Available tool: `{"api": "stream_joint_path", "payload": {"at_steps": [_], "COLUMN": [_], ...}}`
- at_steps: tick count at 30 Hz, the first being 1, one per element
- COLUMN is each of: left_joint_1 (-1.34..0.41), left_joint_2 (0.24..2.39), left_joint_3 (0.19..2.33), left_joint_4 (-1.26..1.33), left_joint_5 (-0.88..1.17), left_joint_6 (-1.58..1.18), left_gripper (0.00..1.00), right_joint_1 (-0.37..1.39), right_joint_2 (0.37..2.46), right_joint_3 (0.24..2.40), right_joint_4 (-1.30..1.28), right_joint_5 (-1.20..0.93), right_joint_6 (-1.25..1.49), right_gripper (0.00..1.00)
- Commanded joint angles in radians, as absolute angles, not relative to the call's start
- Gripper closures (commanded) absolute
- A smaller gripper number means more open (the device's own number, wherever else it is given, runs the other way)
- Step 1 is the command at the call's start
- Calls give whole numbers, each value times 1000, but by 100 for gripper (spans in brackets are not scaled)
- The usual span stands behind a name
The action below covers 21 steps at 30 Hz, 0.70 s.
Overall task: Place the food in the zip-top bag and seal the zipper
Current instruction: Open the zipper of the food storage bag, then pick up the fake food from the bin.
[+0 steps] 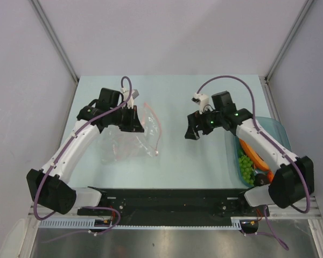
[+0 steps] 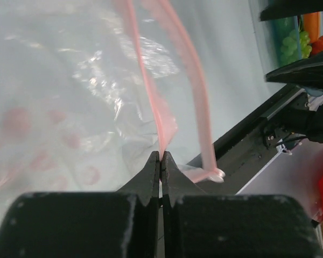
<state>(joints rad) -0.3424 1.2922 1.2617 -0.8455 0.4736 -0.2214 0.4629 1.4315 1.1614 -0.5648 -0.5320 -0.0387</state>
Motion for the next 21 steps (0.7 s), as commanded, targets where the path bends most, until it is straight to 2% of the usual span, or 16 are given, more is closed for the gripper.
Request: {"api": "stream_joint_path", "payload": {"at_steps": [1, 6, 10, 15, 21], "left_joint_1": [-360, -388, -391, -391, -391], "left_joint_2": [1322, 1324, 1318, 1321, 1322], "left_joint_3": [1293, 1273, 1269, 1273, 1275], "left_joint_4": [-793, -761, -753, -750, -755], "left_joint_5": [532, 523, 515, 508, 503], "left_joint_6": [-268, -281, -279, -276, -272], "left_gripper": [100, 100, 100, 100, 100], "right_joint_1": [350, 74, -44, -43, -48], "right_joint_2": [1297, 1255, 1313, 1394, 1566], "right_joint_3": [1227, 1255, 1282, 1322, 1393], "right_joint_4": [-792, -992, -1081, -1059, -1040], "right_joint_5": [-469, -433, -304, -94, -41], "right_joint_6": [-218, -401, -465, -394, -311], "right_gripper": [7, 7, 8, 9, 10]}}
